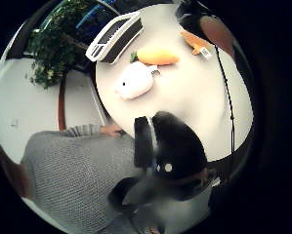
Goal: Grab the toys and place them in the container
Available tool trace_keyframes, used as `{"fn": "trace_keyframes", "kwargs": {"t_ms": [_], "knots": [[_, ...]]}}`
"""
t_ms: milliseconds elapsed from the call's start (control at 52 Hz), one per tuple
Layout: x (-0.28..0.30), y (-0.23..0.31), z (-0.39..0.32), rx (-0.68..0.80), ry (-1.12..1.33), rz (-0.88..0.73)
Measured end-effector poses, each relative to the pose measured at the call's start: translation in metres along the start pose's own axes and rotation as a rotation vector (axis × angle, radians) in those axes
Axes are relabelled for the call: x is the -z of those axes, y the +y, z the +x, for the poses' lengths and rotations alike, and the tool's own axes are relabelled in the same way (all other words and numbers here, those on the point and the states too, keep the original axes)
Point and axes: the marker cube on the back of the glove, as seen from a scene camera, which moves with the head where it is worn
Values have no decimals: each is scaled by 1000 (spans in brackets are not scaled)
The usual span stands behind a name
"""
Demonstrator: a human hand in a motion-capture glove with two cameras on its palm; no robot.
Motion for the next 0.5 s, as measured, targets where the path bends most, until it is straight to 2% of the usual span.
{"fn": "trace_keyframes", "kwargs": {"t_ms": [192, 346, 500], "knots": [[3, -42, 5, -5, -13, 27], [10, -139, 25, -46, -74, 37], [-5, -226, 47, -131, -60, -50]]}}
